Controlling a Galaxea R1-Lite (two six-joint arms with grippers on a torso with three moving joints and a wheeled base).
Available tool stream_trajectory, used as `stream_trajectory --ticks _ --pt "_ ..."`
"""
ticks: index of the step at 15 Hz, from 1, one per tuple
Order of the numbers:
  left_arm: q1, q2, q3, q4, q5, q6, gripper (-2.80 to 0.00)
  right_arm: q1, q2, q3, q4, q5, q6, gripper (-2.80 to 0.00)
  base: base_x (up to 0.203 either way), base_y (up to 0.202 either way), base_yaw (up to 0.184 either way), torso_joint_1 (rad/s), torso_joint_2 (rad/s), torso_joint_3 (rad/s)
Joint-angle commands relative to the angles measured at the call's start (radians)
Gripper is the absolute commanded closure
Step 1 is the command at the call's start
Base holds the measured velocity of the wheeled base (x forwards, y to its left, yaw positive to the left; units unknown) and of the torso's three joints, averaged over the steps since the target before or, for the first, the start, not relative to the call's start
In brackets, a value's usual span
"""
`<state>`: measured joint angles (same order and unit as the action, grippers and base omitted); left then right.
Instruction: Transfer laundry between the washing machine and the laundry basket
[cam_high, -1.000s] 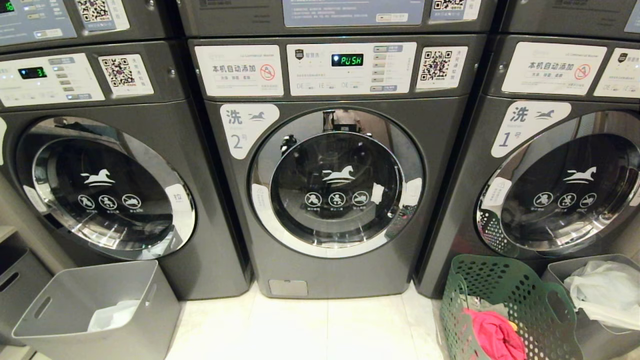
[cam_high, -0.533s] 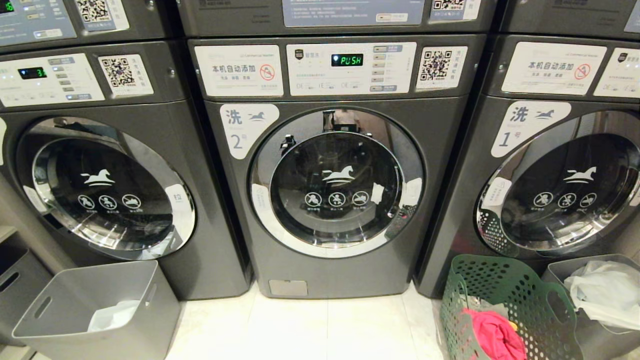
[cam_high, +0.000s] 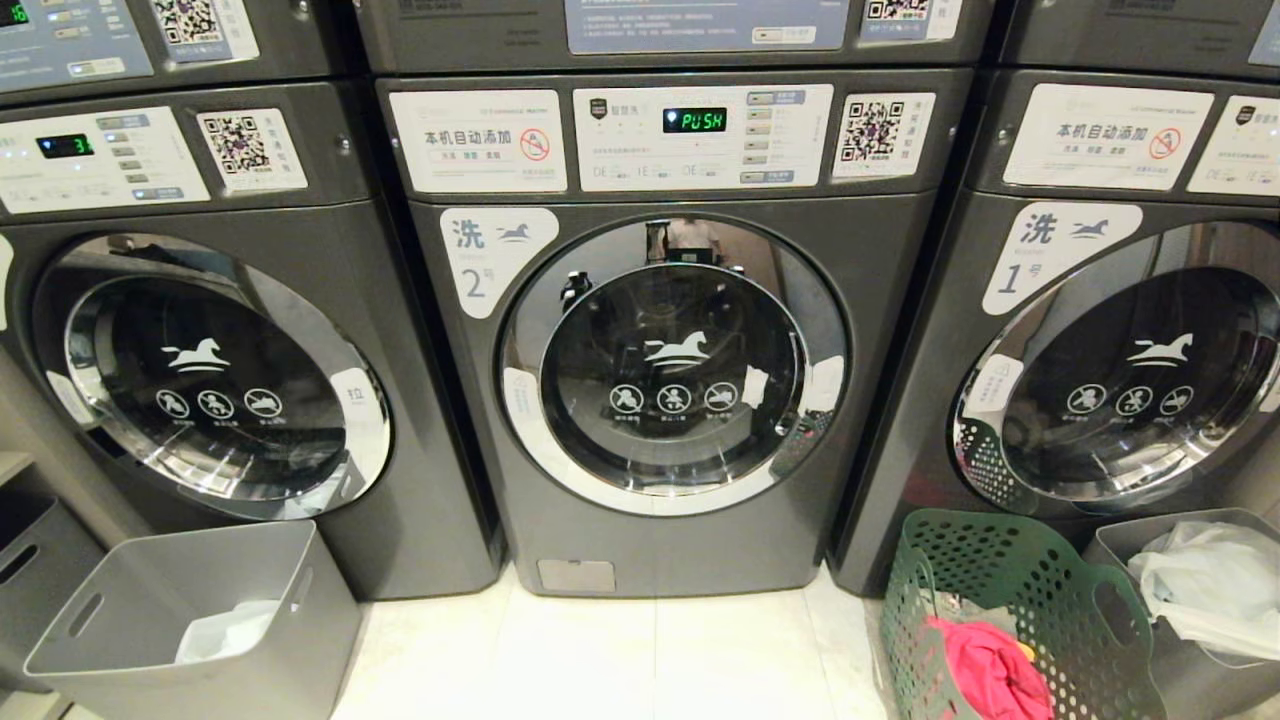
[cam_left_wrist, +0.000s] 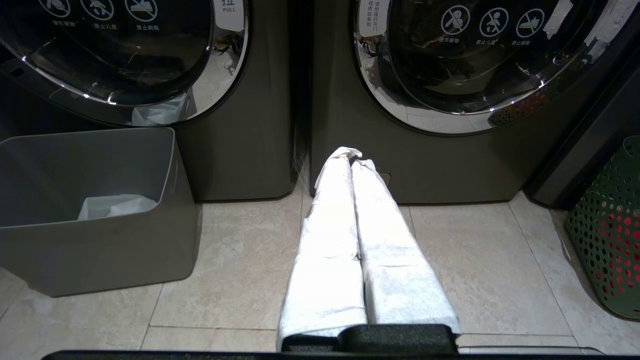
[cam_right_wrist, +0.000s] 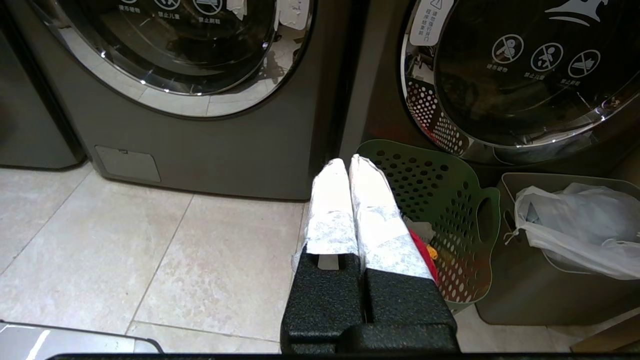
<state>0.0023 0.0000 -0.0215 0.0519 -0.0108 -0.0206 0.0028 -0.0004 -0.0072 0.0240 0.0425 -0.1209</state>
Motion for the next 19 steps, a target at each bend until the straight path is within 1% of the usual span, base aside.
stream_trajectory --ticks 1,5,7,13,17,19 --pt "0.001 0.0 0.0 0.0 0.0 -0.001 0.0 0.0 0.002 0.001 -0.001 0.002 -0.002 0.0 0.0 0.0 0.0 0.0 0.0 0.0" --pt "-0.001 0.0 0.0 0.0 0.0 -0.001 0.0 0.0 0.002 0.003 -0.003 0.002 -0.006 0.0 0.0 0.0 0.0 0.0 0.0 0.0" --pt "0.002 0.0 0.021 -0.073 0.01 -0.002 0.0 0.0 0.002 0.006 -0.015 0.004 -0.009 0.0 0.0 0.0 0.0 0.0 0.0 0.0" --pt "0.002 0.0 0.021 -0.063 0.017 -0.005 0.0 0.0 0.002 0.007 -0.013 0.004 -0.014 0.0 0.0 0.0 0.0 0.0 0.0 0.0" --pt "0.002 0.0 0.021 -0.063 0.017 -0.005 0.0 0.0 0.002 0.007 -0.016 0.0 0.051 0.0 0.0 0.0 0.0 0.0 0.0 0.0" --pt "0.002 0.0 0.021 -0.063 0.017 -0.005 0.0 0.0 0.002 0.006 -0.016 -0.004 0.06 0.0 0.0 0.0 0.0 0.0 0.0 0.0"
